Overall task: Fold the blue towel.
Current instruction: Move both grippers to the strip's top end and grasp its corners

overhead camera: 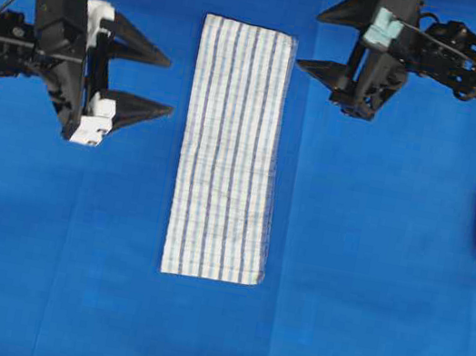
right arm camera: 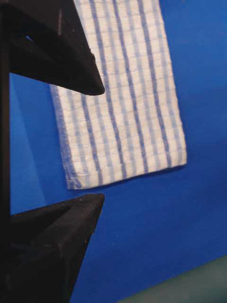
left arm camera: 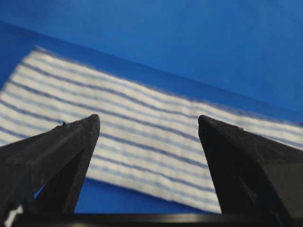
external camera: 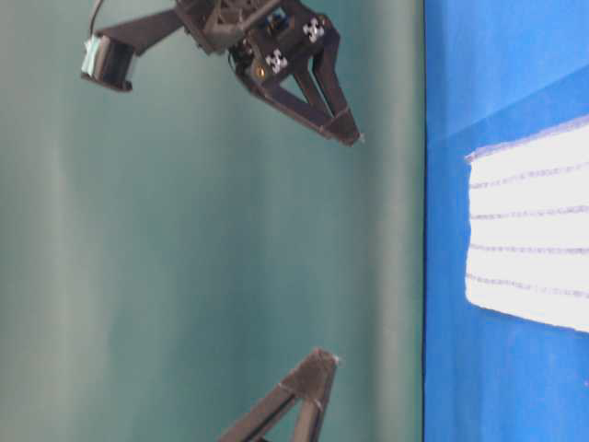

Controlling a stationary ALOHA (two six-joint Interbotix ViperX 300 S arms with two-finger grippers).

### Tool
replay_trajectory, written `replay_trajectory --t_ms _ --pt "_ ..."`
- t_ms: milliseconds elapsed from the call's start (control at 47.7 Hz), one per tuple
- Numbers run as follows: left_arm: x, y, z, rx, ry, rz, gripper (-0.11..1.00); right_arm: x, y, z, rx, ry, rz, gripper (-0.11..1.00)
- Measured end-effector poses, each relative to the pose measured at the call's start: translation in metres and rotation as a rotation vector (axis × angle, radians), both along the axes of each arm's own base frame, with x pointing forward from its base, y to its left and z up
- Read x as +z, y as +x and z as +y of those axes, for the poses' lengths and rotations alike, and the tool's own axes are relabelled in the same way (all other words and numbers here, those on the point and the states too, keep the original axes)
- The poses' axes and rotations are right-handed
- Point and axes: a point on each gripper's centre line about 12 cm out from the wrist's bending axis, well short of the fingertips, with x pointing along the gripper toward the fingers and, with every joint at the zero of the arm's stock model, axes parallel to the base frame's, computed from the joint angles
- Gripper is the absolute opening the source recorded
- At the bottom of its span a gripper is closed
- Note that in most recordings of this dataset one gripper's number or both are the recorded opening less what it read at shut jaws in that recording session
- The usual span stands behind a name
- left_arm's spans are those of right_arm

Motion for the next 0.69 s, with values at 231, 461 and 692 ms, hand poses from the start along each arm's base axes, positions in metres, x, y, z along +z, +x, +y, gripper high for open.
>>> replay_trajectory --t_ms 231,461,692 --pt "0.001 0.010 0.009 0.008 0.039 0.010 0.79 0.000 0.000 0.004 0.011 -0.002 -0.002 0.89" --pt "-0.010 0.018 0.045 0.100 0.060 0.048 0.79 -0.007 0.006 -0.007 -0.021 -0.013 -0.006 0.89" --pt "-0.039 0.020 0.092 0.231 0.059 0.106 0.79 -0.042 0.019 -0.031 -0.075 0.005 0.060 0.89"
